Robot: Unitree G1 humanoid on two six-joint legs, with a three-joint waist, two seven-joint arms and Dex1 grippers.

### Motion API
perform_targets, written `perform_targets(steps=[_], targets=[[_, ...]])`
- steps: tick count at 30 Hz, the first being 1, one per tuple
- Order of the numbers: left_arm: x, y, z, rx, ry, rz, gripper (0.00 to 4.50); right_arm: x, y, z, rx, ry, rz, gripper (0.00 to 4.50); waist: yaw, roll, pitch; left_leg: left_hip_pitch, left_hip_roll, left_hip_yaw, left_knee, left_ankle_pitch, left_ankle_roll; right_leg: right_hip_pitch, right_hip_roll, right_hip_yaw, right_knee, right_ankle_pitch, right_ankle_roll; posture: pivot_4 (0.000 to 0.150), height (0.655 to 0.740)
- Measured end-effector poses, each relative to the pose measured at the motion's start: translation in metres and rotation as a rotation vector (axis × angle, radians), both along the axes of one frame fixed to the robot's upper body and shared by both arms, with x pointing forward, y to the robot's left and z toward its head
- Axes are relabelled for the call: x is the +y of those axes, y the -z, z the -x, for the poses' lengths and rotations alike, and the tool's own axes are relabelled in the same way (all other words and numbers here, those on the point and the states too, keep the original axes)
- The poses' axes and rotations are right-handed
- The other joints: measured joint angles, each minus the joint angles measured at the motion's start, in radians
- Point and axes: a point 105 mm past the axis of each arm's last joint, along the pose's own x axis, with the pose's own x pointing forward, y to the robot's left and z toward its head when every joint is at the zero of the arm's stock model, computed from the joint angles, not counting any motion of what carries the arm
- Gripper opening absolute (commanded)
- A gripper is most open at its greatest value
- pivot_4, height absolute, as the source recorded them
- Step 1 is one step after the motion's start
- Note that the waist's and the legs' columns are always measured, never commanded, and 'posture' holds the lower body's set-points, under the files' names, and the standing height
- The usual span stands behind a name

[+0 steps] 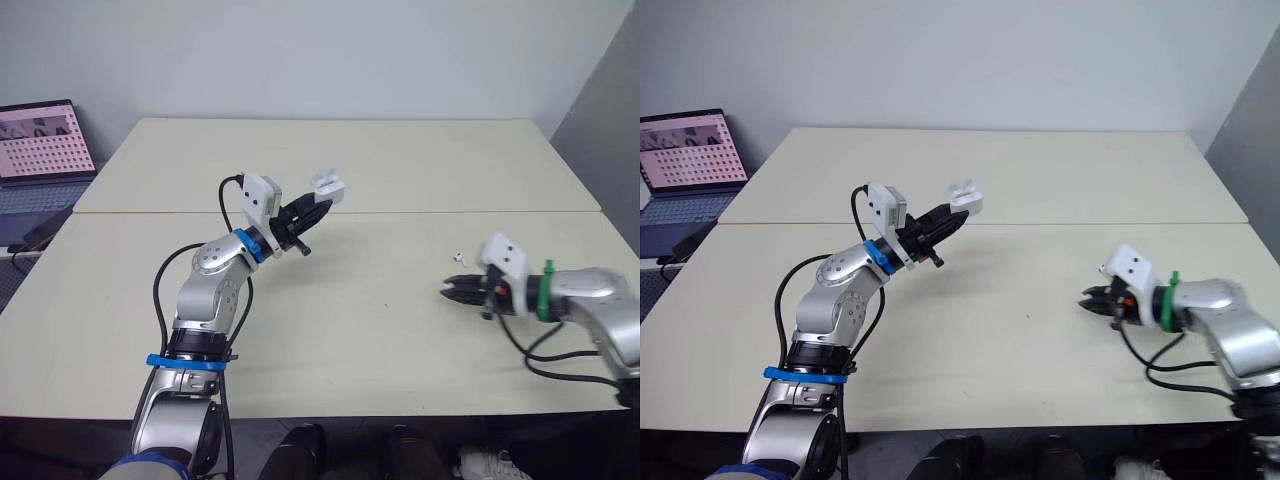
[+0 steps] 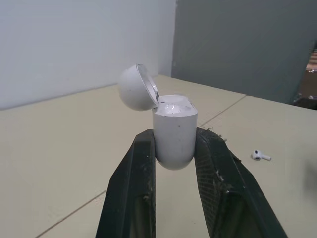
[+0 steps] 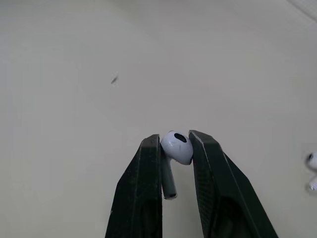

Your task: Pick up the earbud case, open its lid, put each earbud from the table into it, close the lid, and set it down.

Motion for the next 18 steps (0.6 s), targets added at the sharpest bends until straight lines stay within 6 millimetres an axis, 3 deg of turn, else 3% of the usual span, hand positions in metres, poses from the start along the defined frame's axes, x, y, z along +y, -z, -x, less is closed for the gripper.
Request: perform_targets(steps=[3, 6, 9, 14, 18], targets=[[0.002, 0.005, 0.001, 0.013, -0.005, -0.002, 0.74, -0.047, 0.016, 0.023, 0.135, -0.105, 0.232, 0.49, 0.0, 0.0, 0.0, 0.0, 0.0, 0.003, 0.001, 0.0, 0.0, 0.0, -0.001, 0.001, 0.0, 0.0, 0.0, 0.15, 0.74], [0.002, 0.004, 0.002, 0.007, -0.005, -0.004, 0.74, -0.079, 0.025, 0.023, 0.158, -0.146, 0.417, 0.49, -0.005, 0.0, 0.0, 0.001, 0.001, 0.007, 0.001, 0.0, 0.0, 0.0, -0.001, 0.004, -0.001, 0.0, 0.001, 0.15, 0.74], [0.003, 0.005, 0.006, -0.001, -0.004, -0.007, 0.74, -0.097, 0.026, 0.016, 0.156, -0.14, 0.522, 0.49, -0.005, 0.0, 0.0, 0.001, 0.002, 0.009, 0.0, 0.0, 0.0, -0.001, -0.001, 0.007, 0.0, 0.0, -0.001, 0.15, 0.74], [0.005, 0.01, 0.008, 0.015, -0.013, -0.011, 0.74, -0.106, 0.027, 0.013, 0.158, -0.138, 0.579, 0.49, 0.003, 0.0, 0.0, 0.0, 0.002, 0.009, 0.001, 0.0, 0.001, -0.001, -0.001, 0.006, -0.001, 0.002, -0.004, 0.15, 0.74], [0.004, 0.007, 0.009, 0.011, -0.017, -0.011, 0.74, -0.108, 0.028, 0.009, 0.138, -0.115, 0.587, 1.83, 0.004, -0.001, 0.0, 0.0, 0.002, 0.009, 0.002, -0.001, 0.001, 0.0, -0.001, 0.007, -0.001, 0.002, -0.003, 0.15, 0.74]])
